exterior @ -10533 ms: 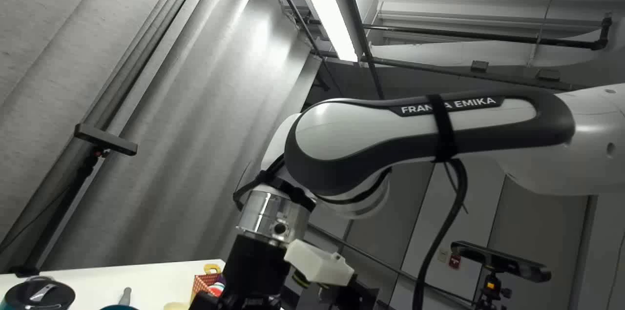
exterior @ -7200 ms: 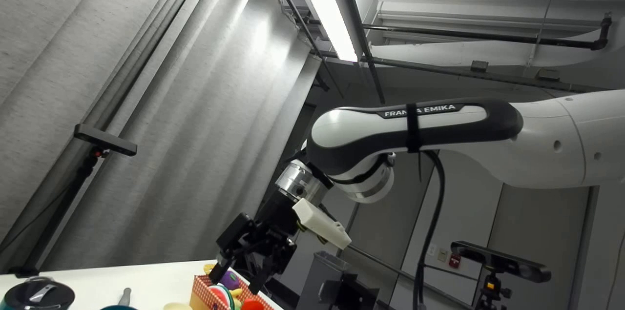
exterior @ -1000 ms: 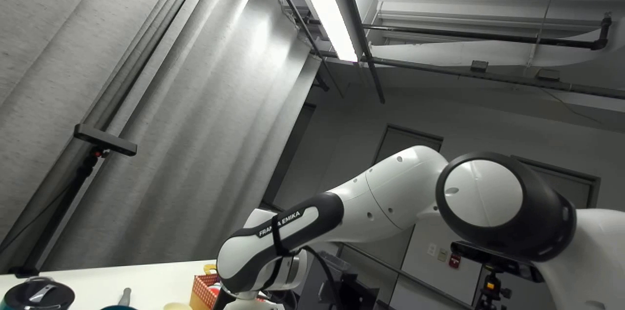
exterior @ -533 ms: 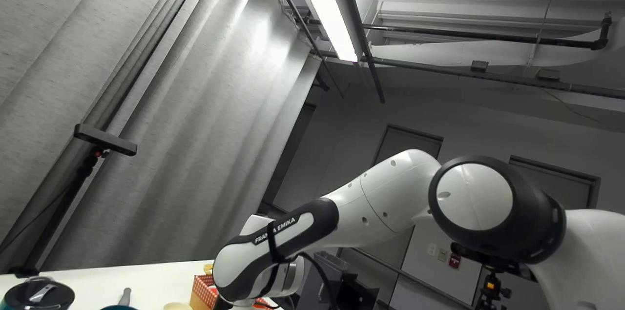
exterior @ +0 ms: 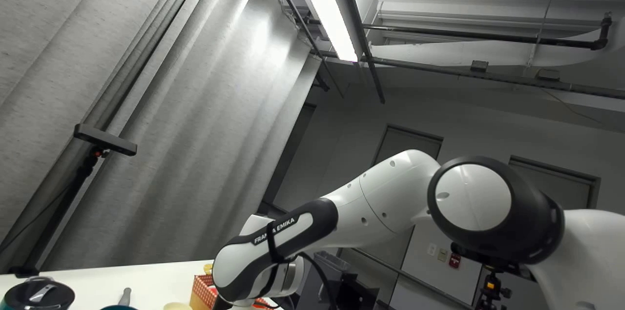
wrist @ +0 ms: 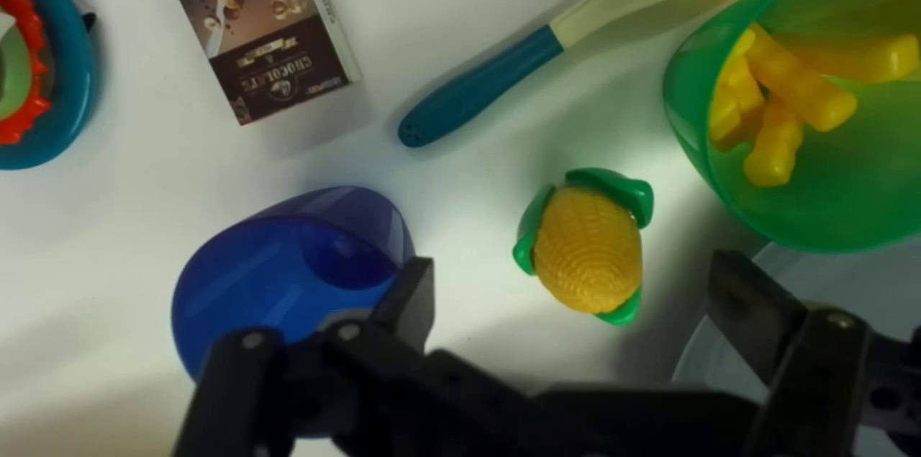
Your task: Pick the yellow and green object and the brown object and out them in the pot
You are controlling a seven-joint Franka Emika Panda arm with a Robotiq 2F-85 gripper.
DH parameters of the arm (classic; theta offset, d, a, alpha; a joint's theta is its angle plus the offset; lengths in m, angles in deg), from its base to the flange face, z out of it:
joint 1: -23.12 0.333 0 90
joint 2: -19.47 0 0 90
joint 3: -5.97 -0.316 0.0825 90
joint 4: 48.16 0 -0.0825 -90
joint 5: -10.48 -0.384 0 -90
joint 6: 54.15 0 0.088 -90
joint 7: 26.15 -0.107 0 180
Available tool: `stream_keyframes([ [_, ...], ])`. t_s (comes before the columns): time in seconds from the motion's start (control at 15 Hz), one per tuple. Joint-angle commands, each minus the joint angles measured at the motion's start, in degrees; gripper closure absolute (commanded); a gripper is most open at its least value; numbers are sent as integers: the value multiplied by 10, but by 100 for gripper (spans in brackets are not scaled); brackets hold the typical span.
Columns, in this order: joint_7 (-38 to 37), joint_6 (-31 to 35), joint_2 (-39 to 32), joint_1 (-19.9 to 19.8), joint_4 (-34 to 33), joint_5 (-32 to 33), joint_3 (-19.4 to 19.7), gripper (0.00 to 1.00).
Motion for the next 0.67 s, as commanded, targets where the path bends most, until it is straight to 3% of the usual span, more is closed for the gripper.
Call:
stream_keyframes([
  [0.0, -19, 19, 2, 6, -5, 9, -1, 0],
  [0.6, -50, 89, 20, 43, 72, 16, -1, 0],
])
